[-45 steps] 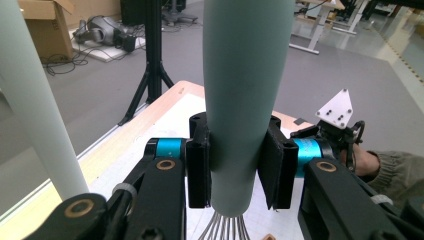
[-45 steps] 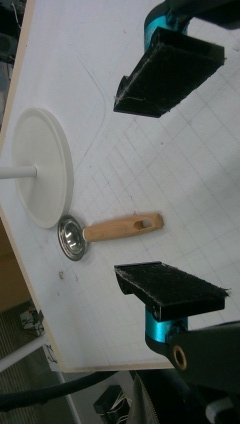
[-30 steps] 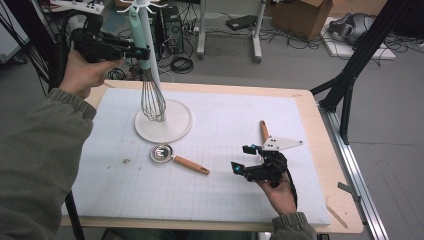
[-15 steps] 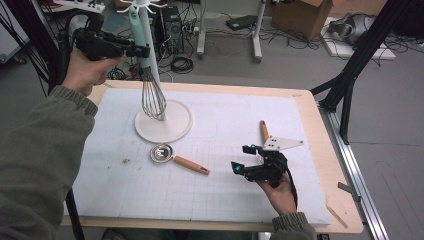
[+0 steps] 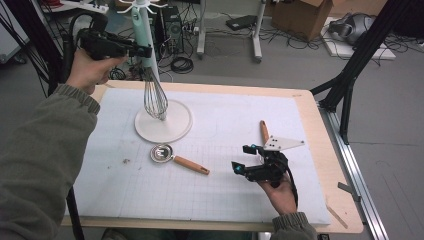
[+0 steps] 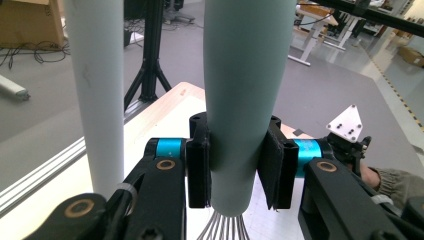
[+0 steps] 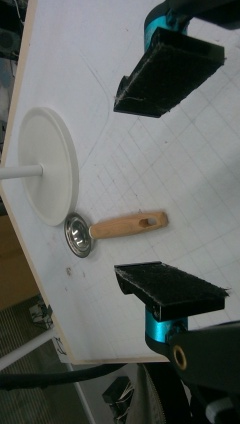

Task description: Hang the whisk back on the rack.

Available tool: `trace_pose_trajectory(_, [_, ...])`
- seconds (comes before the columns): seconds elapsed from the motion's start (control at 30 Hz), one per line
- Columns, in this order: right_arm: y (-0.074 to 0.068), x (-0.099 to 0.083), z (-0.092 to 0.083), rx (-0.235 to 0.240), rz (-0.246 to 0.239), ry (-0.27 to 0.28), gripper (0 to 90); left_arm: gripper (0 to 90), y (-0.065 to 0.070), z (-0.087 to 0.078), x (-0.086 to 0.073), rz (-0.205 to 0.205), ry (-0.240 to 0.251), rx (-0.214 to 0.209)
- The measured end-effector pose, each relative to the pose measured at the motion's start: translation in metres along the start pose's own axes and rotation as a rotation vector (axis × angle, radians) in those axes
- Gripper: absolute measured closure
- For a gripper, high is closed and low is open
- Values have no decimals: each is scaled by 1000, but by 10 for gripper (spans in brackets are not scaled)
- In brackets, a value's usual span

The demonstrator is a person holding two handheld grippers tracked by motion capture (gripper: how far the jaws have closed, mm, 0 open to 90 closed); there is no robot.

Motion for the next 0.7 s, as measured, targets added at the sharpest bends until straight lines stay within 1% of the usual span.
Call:
trace_pose_trajectory(0.1, [0, 0, 0, 1, -2, 0, 213, 685, -2, 0, 0, -2, 3, 12])
trace_pose_trajectory(0.17, [0, 0, 0, 2, -3, 0, 213, 684, -2, 0, 1, 2, 5, 28])
trace_pose_trajectory(0.27, [0, 0, -1, 0, 0, 0, 213, 680, -1, -2, 0, 18, -8, 50])
trace_pose_trajectory(0.37, [0, 0, 0, 3, -1, 2, 213, 674, 0, -5, 0, 21, -13, 68])
trace_pose_trajectory(0.53, [-1, 1, -2, 4, 1, 10, 213, 642, 0, -13, 2, 33, -5, 98])
trace_pose_trajectory(0.57, [-1, 1, -2, 6, 2, 10, 213, 630, 1, -14, 3, 26, 2, 102])
trace_pose_trajectory(0.7, [-2, 2, -1, 9, 2, 14, 213, 601, 0, -19, 2, 27, -7, 127])
Point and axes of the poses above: each handheld gripper's, and its own axes: z roughly forward along the jaws, x roughly out of its top, y roughly to its right, the point moved 9 cm from there along z, roughly forward along the jaws, and after that the axes turned 1 degree about y, right-handed, at the moved point
